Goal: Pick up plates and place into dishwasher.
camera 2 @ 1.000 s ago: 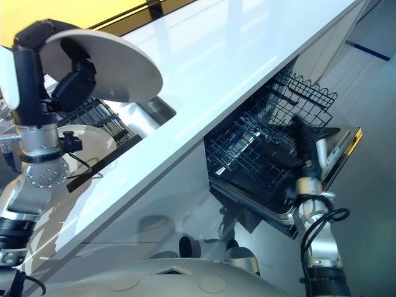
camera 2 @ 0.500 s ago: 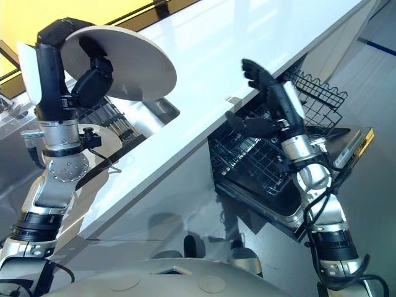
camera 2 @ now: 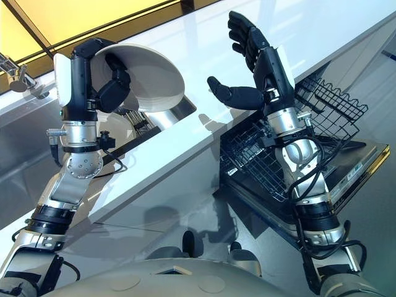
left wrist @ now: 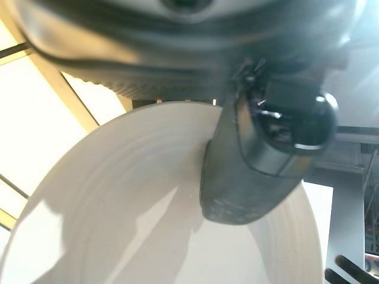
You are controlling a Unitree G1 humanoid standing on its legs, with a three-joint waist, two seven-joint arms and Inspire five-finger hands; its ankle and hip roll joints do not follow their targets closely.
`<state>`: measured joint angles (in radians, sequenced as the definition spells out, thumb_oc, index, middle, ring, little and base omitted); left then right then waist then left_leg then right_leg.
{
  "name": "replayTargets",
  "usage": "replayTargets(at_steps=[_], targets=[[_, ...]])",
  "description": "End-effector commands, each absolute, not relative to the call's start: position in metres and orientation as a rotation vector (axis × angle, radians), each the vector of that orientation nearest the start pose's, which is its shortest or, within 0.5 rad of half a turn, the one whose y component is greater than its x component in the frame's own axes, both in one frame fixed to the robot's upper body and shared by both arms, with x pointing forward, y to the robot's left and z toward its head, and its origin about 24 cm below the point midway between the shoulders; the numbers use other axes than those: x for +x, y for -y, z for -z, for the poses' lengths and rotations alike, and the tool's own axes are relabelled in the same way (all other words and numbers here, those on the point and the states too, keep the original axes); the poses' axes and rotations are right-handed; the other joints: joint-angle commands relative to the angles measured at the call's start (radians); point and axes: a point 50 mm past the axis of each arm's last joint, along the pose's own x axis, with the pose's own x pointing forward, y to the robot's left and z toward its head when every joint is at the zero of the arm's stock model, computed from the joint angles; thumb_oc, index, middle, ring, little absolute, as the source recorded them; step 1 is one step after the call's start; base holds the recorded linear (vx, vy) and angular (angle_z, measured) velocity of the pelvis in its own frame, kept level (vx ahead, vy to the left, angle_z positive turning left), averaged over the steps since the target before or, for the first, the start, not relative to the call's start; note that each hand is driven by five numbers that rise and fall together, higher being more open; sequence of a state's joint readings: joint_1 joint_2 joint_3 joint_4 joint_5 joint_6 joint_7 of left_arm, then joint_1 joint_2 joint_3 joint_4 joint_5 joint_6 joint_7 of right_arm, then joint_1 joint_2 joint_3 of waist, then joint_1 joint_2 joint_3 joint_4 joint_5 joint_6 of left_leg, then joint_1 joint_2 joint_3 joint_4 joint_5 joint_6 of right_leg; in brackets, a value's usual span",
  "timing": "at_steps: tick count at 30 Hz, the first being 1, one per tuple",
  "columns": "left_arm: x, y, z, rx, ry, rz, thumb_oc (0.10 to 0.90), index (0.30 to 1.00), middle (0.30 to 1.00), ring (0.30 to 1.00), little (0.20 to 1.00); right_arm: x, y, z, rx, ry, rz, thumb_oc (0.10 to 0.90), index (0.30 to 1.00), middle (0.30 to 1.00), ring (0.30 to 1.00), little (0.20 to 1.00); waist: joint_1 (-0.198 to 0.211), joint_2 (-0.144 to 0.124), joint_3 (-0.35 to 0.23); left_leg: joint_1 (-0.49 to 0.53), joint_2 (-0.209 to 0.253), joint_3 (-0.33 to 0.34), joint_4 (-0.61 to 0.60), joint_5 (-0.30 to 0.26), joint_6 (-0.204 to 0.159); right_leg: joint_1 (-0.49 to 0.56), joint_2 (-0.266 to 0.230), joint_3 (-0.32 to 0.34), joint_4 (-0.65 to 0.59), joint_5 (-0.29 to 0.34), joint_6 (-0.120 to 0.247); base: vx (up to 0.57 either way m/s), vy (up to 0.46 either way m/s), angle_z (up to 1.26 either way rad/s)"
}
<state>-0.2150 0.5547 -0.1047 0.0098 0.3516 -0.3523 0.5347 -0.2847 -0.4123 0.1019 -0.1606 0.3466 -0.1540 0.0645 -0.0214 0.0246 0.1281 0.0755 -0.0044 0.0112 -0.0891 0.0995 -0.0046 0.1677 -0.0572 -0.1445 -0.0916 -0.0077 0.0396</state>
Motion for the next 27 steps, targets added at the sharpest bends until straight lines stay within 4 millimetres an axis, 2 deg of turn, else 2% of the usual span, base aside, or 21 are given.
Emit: replayTargets(at_steps=[1, 7, 12, 24, 25, 26, 27], targets=[[0.286, -0.186, -0.205, 0.624, 0.98, -0.259, 0.1, 0.3, 0.3, 0.3, 0.2, 0.281, 0.142, -0.216, 0.071, 0.696, -0.417, 0.8, 0.9, 0.9, 0.9, 0.9, 0.007, 0.013, -0.09, 0.056, -0.022, 0.025, 0.002, -0.153, 0.015, -0.054, 0.07, -0.002, 0.083, -0.1, 0.006, 0.03, -0.016, 0.0], [0.29, -0.178, -0.204, 0.615, 0.977, -0.217, 0.1, 0.3, 0.3, 0.3, 0.2, 0.286, 0.116, -0.201, 0.293, 0.527, -0.596, 0.8, 0.9, 0.9, 0.9, 0.9, 0.012, 0.011, -0.091, 0.063, -0.018, 0.024, 0.002, -0.15, 0.012, -0.052, 0.071, -0.016, 0.105, -0.114, 0.001, 0.03, -0.013, 0.02], [0.293, -0.171, -0.205, 0.611, 0.975, -0.196, 0.1, 0.3, 0.3, 0.3, 0.2, 0.284, 0.1, -0.199, 0.399, 0.487, -0.665, 0.8, 0.9, 0.9, 0.9, 0.9, 0.016, 0.01, -0.094, 0.066, -0.018, 0.022, 0.002, -0.149, 0.012, -0.047, 0.071, -0.023, 0.108, -0.115, 0.0, 0.03, -0.01, 0.04], [0.291, -0.153, -0.203, 0.537, 0.972, -0.078, 0.1, 0.3, 0.3, 0.3, 0.2, 0.282, 0.082, -0.188, 0.382, 0.407, -0.696, 0.8, 0.9, 0.9, 0.9, 0.9, 0.024, 0.009, -0.092, 0.072, -0.019, 0.012, 0.002, -0.145, 0.012, -0.037, 0.076, -0.03, 0.107, -0.12, -0.006, 0.0, 0.0, 0.0], [0.29, -0.151, -0.203, 0.525, 0.971, -0.059, 0.1, 0.3, 0.3, 0.3, 0.2, 0.282, 0.082, -0.186, 0.383, 0.399, -0.687, 0.429, 0.582, 0.582, 0.582, 0.529, 0.024, 0.009, -0.092, 0.072, -0.019, 0.01, 0.002, -0.145, 0.012, -0.036, 0.077, -0.03, 0.107, -0.12, -0.007, 0.0, 0.0, 0.0], [0.288, -0.148, -0.202, 0.502, 0.967, -0.034, 0.1, 0.3, 0.3, 0.3, 0.2, 0.283, 0.082, -0.185, 0.38, 0.396, -0.675, 0.358, 0.521, 0.521, 0.521, 0.458, 0.026, 0.009, -0.09, 0.073, -0.019, 0.01, 0.002, -0.145, 0.011, -0.035, 0.077, -0.031, 0.106, -0.12, -0.007, 0.0, 0.0, 0.0], [0.287, -0.145, -0.201, 0.487, 0.966, -0.013, 0.1, 0.3, 0.3, 0.3, 0.2, 0.284, 0.083, -0.184, 0.379, 0.399, -0.661, 0.1, 0.3, 0.3, 0.3, 0.2, 0.027, 0.009, -0.088, 0.075, -0.018, 0.008, 0.002, -0.145, 0.012, -0.033, 0.077, -0.032, 0.105, -0.12, -0.007, 0.0, 0.0, 0.0]])
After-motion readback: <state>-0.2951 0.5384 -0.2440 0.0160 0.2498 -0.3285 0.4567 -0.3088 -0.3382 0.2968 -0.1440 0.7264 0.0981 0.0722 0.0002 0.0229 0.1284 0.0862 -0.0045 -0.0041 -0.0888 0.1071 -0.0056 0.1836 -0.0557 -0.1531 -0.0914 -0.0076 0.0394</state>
